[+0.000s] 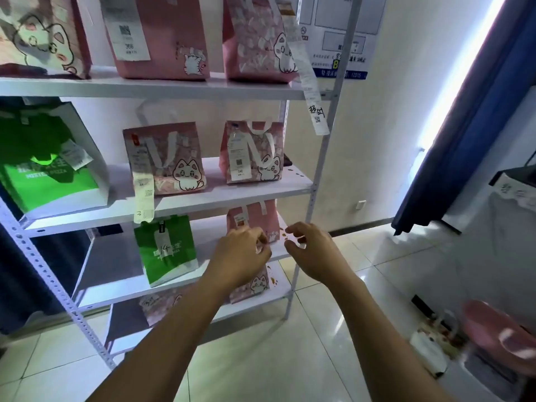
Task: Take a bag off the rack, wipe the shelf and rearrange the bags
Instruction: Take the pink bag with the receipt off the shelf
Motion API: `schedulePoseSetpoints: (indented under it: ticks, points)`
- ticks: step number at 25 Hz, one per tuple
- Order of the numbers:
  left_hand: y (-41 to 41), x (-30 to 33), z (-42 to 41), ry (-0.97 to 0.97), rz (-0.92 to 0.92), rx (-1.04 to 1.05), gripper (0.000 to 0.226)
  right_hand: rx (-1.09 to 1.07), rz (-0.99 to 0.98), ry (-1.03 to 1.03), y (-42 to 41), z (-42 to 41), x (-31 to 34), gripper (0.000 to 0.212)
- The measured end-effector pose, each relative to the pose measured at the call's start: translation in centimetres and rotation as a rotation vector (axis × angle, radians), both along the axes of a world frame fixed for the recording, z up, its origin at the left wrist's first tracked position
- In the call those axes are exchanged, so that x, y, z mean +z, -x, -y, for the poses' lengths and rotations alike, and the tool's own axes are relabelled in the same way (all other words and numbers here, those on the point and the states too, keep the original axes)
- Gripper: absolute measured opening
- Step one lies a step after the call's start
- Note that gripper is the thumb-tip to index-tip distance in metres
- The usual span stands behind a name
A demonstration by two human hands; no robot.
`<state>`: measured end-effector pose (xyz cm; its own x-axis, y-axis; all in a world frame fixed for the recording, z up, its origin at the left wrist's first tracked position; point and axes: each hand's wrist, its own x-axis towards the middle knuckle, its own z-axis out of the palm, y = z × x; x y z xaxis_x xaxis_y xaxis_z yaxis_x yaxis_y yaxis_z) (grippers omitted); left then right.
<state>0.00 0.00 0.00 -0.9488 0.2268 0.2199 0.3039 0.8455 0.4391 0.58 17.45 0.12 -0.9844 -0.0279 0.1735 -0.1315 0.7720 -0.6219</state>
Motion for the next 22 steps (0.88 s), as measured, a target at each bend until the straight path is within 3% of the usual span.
schedulePoseSetpoints:
  ticks: [10, 22]
  points:
    - [6.4, 1.9, -7.2, 0.019, 0.018, 0.066, 0.024, 0.042, 0.004, 0.030, 8.6, -7.5, 1.2, 0.033]
    - [14.0, 6.3, -12.5, -0.026, -0.057, 0.201, 0.024, 0.195, -0.204, 0.017, 20.0, -11.9, 7.8, 0.032]
